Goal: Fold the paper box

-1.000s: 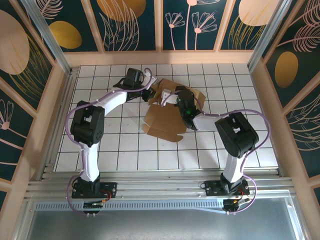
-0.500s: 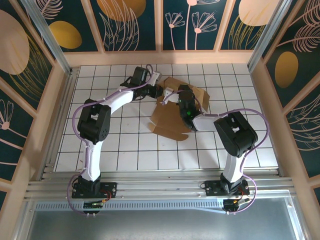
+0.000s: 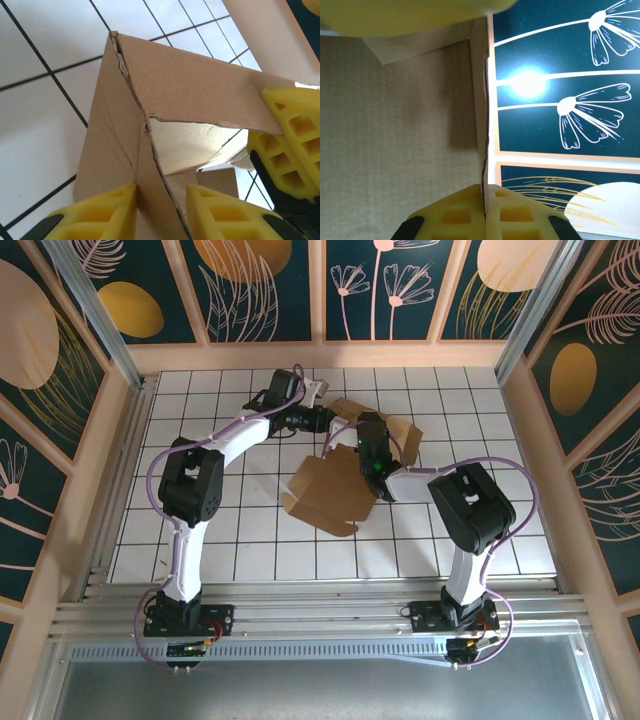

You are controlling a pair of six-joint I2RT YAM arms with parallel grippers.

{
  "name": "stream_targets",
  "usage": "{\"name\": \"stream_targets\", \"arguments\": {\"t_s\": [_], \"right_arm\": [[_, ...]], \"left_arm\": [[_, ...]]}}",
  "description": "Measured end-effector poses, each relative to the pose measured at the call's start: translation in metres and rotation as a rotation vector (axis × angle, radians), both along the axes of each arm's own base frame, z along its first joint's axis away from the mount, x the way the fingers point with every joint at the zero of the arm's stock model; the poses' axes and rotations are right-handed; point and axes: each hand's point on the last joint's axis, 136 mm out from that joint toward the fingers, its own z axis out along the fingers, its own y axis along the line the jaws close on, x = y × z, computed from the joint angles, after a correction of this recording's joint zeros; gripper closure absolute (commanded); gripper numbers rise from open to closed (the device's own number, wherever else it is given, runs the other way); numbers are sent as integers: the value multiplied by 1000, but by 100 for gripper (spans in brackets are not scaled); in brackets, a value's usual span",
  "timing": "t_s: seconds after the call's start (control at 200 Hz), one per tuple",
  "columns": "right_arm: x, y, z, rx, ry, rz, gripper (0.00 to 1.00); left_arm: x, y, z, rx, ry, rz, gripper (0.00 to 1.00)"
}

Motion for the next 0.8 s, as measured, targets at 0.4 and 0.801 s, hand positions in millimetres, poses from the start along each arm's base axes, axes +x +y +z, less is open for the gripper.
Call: {"name": "stream_targets", "arguments": {"t_s": [0.4,0.801], "right_arm": [[-7,0,-5,6,-14,12,100],[-37,12,-9,1,-95,77,100]], "left_arm": [[-29,7,-29,57,-119,-123,58],[-79,31,-62,213,-229,-182,56]]}}
